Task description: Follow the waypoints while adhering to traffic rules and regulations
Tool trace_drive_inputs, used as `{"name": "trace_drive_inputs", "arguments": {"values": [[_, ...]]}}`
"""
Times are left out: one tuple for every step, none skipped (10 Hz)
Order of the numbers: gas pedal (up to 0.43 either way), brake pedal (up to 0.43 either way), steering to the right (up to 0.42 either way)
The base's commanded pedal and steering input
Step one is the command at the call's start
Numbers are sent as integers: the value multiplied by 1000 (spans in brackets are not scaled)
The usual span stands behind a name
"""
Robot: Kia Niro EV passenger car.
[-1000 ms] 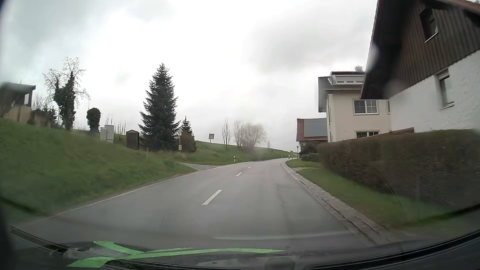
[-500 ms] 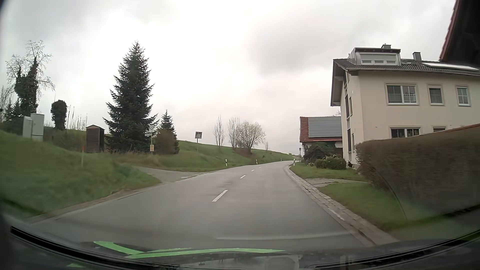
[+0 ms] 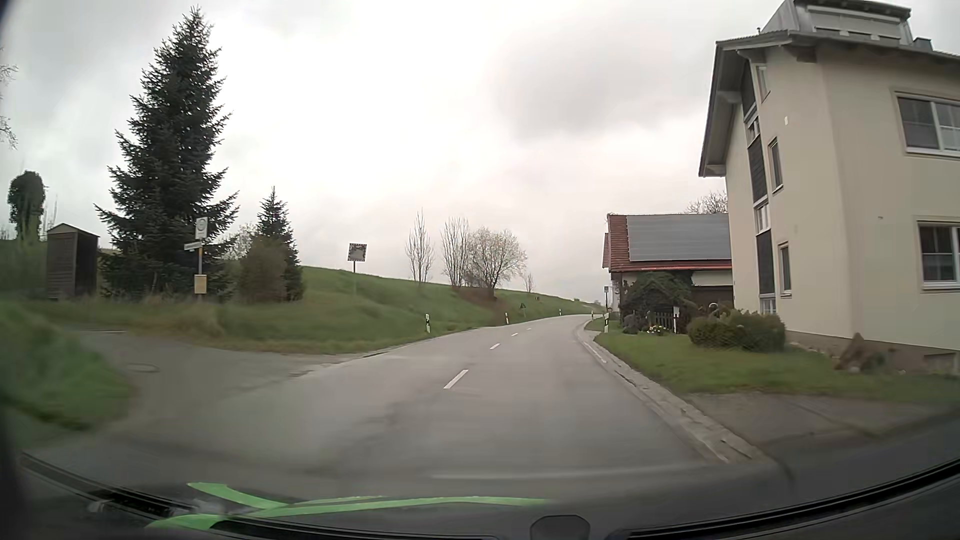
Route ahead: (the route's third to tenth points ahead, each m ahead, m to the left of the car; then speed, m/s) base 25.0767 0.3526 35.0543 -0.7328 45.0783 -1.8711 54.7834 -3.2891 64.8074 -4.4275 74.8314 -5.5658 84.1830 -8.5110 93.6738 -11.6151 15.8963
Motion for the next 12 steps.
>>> {"name": "trace_drive_inputs", "arguments": {"values": [[98, 0, 11], [98, 0, 12], [110, 0, 12], [110, 0, 12], [110, 0, 12], [110, 0, 12], [110, 0, 12], [118, 0, 12], [118, 0, 12], [118, 0, 14], [118, 0, 15], [118, 0, 15]]}}
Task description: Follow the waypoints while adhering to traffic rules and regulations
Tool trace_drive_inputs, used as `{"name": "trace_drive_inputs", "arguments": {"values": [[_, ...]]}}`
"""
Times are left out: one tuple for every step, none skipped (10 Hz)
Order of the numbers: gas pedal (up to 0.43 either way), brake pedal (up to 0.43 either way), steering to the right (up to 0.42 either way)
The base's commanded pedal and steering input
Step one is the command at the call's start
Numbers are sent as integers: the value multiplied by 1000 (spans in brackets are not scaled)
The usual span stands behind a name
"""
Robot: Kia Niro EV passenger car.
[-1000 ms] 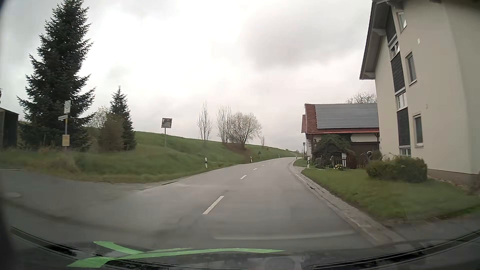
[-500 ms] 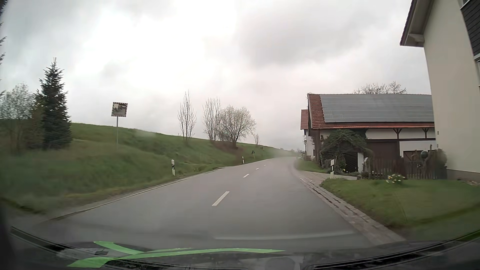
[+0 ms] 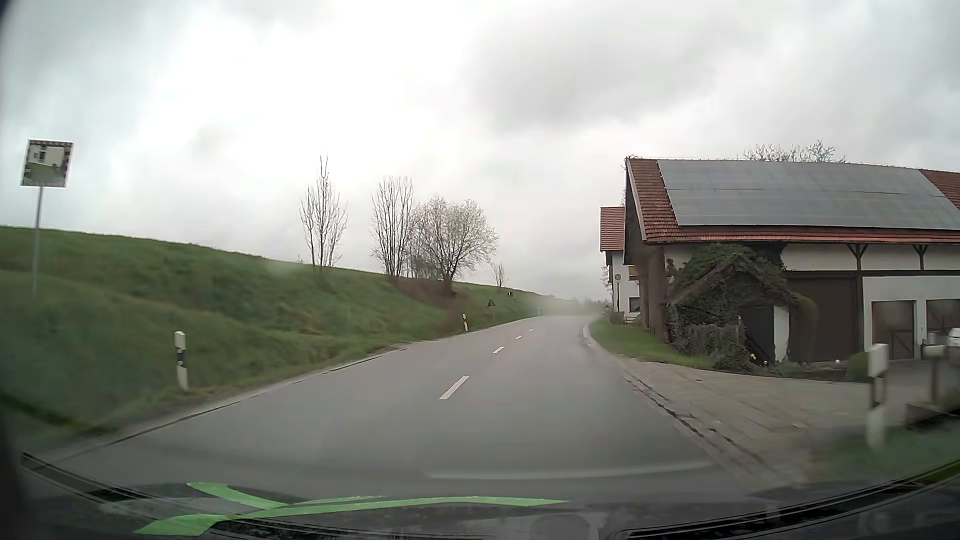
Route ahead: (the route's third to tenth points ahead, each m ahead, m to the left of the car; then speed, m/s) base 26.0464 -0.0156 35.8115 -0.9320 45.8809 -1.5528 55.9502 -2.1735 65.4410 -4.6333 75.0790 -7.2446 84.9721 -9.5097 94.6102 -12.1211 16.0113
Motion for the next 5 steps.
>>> {"name": "trace_drive_inputs", "arguments": {"values": [[118, 0, 15], [118, 0, 15], [118, 0, 15], [118, 0, 15], [118, 0, 16]]}}
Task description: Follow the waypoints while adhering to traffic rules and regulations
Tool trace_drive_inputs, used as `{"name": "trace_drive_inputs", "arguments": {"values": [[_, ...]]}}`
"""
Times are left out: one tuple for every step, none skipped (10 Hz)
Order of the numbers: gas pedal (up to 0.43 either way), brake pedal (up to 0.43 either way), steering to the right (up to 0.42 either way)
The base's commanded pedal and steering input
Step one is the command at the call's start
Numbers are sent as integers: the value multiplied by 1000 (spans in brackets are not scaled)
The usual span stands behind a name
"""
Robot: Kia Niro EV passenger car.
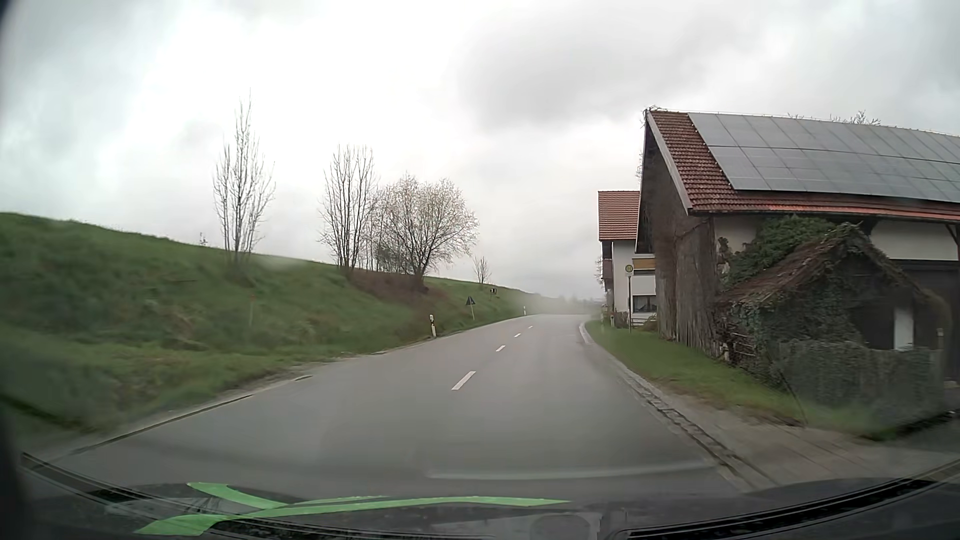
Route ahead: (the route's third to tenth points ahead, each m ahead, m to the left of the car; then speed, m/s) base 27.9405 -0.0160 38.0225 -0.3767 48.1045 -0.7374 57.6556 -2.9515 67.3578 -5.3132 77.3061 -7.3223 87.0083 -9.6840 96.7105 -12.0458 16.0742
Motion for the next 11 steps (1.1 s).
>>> {"name": "trace_drive_inputs", "arguments": {"values": [[118, 0, 16], [118, 0, 16], [118, 0, 16], [118, 0, 16], [118, 0, 16], [118, 0, 16], [118, 0, 16], [118, 0, 16], [118, 0, 15], [118, 0, 13], [118, 0, 11]]}}
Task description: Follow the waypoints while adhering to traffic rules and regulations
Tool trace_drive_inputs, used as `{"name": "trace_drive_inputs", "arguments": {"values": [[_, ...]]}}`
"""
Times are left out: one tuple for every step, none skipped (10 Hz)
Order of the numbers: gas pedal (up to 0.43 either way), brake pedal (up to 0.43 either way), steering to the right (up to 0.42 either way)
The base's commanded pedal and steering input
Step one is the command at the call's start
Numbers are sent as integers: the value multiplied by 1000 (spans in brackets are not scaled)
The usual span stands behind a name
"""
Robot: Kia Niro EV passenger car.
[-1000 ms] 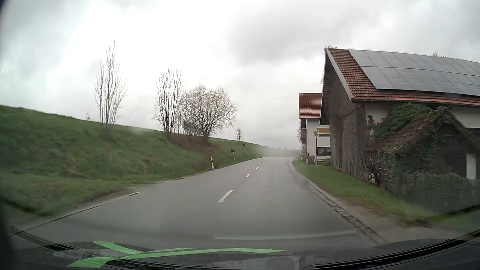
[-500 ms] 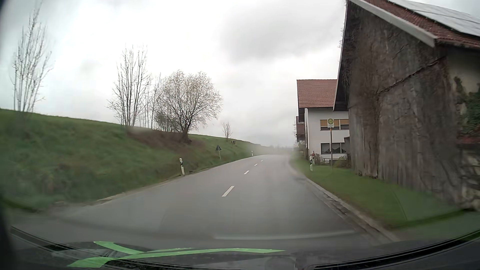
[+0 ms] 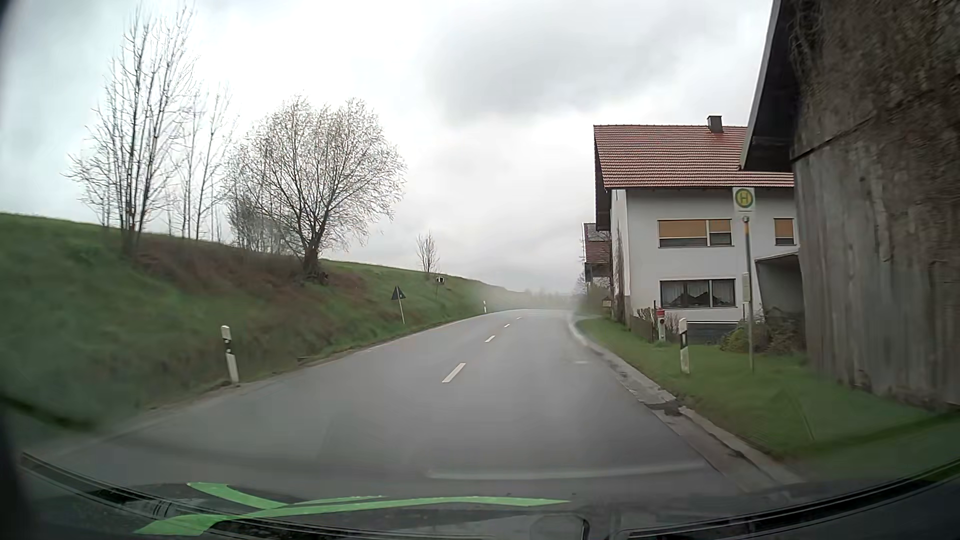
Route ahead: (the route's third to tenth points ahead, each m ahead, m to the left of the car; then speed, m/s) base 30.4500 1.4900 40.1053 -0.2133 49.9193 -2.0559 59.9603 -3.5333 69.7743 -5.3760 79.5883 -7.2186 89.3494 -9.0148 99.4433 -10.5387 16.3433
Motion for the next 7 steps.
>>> {"name": "trace_drive_inputs", "arguments": {"values": [[118, 0, 11], [118, 0, 10], [118, 0, 10], [118, 0, 10], [118, 0, 10], [118, 0, 10], [118, 0, 10]]}}
